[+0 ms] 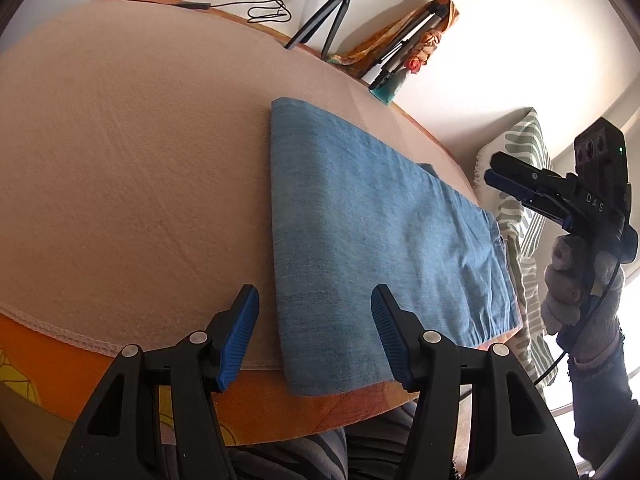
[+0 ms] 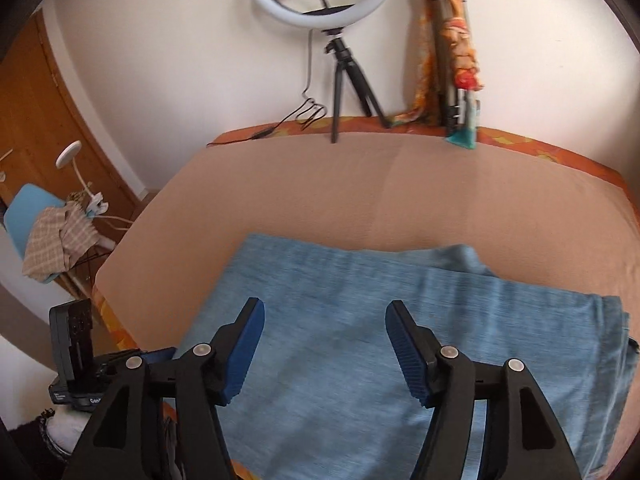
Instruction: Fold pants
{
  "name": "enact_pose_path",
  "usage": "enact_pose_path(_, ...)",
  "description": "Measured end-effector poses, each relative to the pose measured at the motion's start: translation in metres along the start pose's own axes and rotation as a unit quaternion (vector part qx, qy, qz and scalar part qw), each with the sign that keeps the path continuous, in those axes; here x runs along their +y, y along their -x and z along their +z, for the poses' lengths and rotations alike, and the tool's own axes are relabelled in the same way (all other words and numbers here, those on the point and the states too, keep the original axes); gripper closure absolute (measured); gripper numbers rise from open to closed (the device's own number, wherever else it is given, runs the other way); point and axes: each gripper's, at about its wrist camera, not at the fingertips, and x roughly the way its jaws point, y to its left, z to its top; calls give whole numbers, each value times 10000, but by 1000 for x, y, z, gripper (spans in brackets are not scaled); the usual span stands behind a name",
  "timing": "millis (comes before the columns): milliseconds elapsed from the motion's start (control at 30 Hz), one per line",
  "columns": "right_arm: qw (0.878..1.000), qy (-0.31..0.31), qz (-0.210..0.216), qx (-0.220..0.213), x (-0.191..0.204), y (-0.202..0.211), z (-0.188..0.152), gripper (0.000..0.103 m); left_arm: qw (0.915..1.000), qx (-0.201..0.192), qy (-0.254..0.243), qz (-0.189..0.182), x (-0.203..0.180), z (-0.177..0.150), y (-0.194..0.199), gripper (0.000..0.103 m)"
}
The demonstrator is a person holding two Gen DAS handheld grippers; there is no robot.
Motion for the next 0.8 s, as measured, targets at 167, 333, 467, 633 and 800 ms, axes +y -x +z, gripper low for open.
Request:
enact_pose_path(167,9987,334,173,350,42,-36,9,34,9997,-46,137,-206,2,-3,1,46)
enact_pose_path(333,9962,288,370,740,64,-67,16,34,9971,-134,480,-577,8,-3,3,48)
enact_pose_path(467,9913,45,508,1217,71,-98,23,34,9953,-298,488,-783,0,-5,5,48)
enact_pose_path(633,9829,-194,434,1779,77,-129,33,34,9925,-630,242,-1016,-21,-6,13,48)
enact_pose_path(800,9744,-31,243,2234,90,-147,45,34,9898,-772,17,-1196,-36,-7,18,48)
